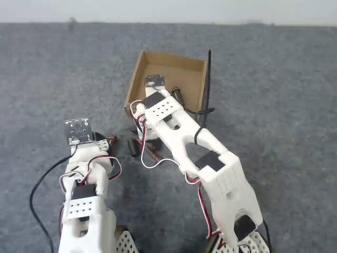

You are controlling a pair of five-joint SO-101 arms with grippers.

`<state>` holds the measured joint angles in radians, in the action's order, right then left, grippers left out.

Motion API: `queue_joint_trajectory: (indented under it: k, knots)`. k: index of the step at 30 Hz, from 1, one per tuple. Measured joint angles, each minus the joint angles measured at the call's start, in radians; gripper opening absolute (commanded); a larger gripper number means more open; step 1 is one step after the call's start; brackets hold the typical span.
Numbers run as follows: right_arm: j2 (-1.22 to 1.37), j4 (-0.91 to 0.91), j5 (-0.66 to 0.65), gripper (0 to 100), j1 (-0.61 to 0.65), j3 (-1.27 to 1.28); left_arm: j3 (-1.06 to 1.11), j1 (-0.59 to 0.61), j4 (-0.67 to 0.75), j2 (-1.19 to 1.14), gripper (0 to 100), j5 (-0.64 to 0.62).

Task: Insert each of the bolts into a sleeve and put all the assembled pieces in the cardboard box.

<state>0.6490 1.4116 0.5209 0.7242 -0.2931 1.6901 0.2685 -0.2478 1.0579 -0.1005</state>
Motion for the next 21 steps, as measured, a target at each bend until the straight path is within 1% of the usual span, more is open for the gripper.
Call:
queue_joint_trajectory:
  k: [6, 8, 11, 13, 16, 21]
  knots:
    - [-0.078, 0.21, -0.02, 0.6, -0.025, 0.002, 0.0, 0.0, 0.0, 0.0, 1, 0.0]
    - [-0.1, 0.265, -0.071, 0.6, -0.052, 0.002, 0.0, 0.0, 0.0, 0.0, 1, 0.0]
    - [-0.106, 0.331, -0.186, 0.6, -0.098, 0.002, 0.0, 0.0, 0.0, 0.0, 1, 0.0]
    - [-0.109, 0.334, -0.224, 0.6, -0.14, 0.029, 0.0, 0.0, 0.0, 0.0, 1, 0.0]
    - [-0.138, 0.324, -0.238, 0.6, -0.201, 0.11, 0.0, 0.0, 0.0, 0.0, 1, 0.0]
    - [-0.273, 0.213, -0.242, 0.6, -0.273, 0.304, 0.0, 0.0, 0.0, 0.0, 1, 0.0]
